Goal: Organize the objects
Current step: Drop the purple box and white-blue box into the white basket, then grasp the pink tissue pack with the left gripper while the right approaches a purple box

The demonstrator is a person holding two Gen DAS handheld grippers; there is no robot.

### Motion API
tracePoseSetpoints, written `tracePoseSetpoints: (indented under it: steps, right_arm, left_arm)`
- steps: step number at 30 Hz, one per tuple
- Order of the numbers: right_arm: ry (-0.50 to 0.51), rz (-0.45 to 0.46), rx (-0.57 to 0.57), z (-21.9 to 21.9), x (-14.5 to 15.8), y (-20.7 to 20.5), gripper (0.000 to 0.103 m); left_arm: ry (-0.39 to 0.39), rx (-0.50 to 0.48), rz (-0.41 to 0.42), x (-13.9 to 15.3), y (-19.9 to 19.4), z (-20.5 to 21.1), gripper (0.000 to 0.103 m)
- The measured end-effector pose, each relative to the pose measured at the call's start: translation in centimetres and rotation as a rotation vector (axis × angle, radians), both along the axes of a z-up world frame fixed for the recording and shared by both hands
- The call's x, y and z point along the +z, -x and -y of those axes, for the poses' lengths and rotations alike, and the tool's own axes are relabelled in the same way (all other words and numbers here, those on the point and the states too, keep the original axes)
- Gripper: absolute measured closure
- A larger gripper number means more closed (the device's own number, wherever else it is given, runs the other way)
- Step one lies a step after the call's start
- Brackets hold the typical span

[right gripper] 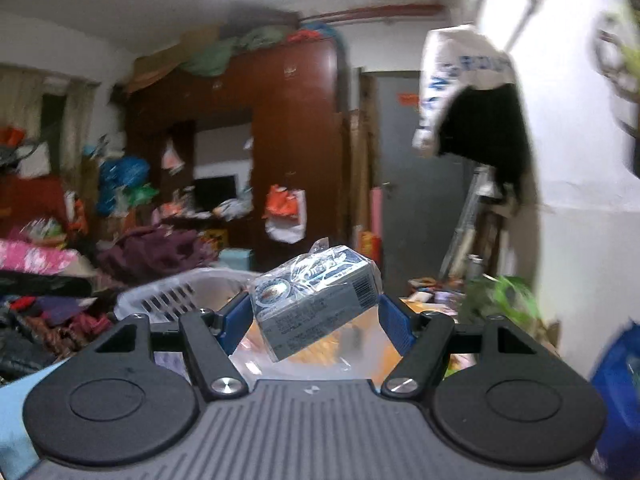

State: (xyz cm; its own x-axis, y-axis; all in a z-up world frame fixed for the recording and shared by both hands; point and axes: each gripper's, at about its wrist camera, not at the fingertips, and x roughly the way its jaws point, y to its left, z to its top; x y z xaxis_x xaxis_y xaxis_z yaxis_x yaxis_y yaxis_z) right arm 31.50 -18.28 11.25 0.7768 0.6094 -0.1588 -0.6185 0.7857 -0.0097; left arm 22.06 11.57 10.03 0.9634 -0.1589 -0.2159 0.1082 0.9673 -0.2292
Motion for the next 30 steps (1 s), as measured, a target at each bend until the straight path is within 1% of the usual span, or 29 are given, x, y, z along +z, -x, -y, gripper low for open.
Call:
tracePoseSetpoints:
  steps: [2,4,6,9,10,11,12,13,15,16,18,19,20,21,22,24,25,27,28,30]
  right_arm:
    - [0.055,-0.027,0.007,-2.6,1.0,-2.5,0.031]
    - [0.123,-0.079,-0.030,-4.8,0.7,-5.1,0.031]
    - [0.135,-0.112,-0.016,-5.6,0.1,-6.2,0.031]
    - [0.116,-0.121,-0.013,-5.9,-0.7,-7.0,0.029]
    - [0.118,-0.129,-0.010,-5.9,-0.9,-7.0,0.019]
    - [0.126,-0.137,-0.010,-6.0,-1.1,-7.0,0.013]
    - [0.132,-0.125,-0.019,-5.7,-1.2,-6.4,0.004]
    - [0.130,-0.089,-0.031,-5.4,-1.1,-5.5,0.000]
    - [0.091,-0.039,-0.027,-4.0,-0.7,-3.3,0.000]
    - [0.049,-0.041,-0.021,-2.8,-0.9,-2.0,0.000]
    - [-0.008,-0.085,-0.005,-1.1,-2.0,-0.3,0.000]
    - [-0.020,-0.122,-0.009,-0.3,-3.0,0.8,0.000]
    - [-0.018,-0.159,-0.018,0.6,-4.4,2.1,0.000]
    - [-0.007,-0.179,-0.016,1.2,-5.8,3.1,0.000]
    - [0.033,-0.205,-0.003,1.7,-7.5,4.2,0.000]
    - [0.078,-0.244,0.029,2.1,-9.6,5.1,0.000]
    - [0.104,-0.290,0.041,1.9,-10.5,5.2,0.000]
    - [0.143,-0.336,0.053,1.2,-11.4,5.0,0.000]
    - [0.167,-0.337,0.053,0.6,-11.7,5.0,0.000]
    - [0.195,-0.315,0.040,-0.3,-11.6,5.0,0.000]
  left_arm:
    - [-0.029,0.009,-0.031,1.4,-3.3,1.3,0.039]
    - [-0.067,0.028,-0.076,1.8,-6.2,2.4,0.039]
    - [-0.110,0.054,-0.111,1.6,-8.4,3.3,0.039]
    - [-0.117,0.082,-0.140,0.7,-10.2,3.4,0.037]
    - [-0.122,0.086,-0.153,0.3,-10.5,3.3,0.028]
    - [-0.129,0.092,-0.160,0.1,-10.5,3.1,0.016]
    - [-0.138,0.102,-0.151,-0.2,-10.1,3.2,0.014]
    - [-0.146,0.106,-0.132,-0.3,-9.5,3.2,0.013]
    - [-0.124,0.103,-0.108,-0.4,-7.5,2.9,0.013]
    - [-0.105,0.104,-0.101,-0.6,-6.2,2.7,0.013]
    - [-0.129,0.099,-0.067,-1.6,-2.6,2.8,0.013]
    - [-0.154,0.094,-0.054,-2.7,-0.3,3.1,0.011]
    - [-0.172,0.096,-0.059,-3.6,1.3,3.3,0.011]
    - [-0.180,0.096,-0.051,-4.7,3.0,3.5,0.011]
    - [-0.180,0.090,-0.043,-5.8,4.6,3.6,0.010]
    - [-0.145,0.073,-0.065,-7.8,6.6,3.5,0.010]
    - [-0.127,0.060,-0.089,-8.6,7.0,3.5,0.010]
    - [-0.128,0.024,-0.127,-9.8,6.9,3.8,0.010]
    - [-0.135,0.030,-0.125,-10.2,6.8,4.0,0.009]
    - [-0.111,0.037,-0.122,-10.3,6.5,3.7,0.009]
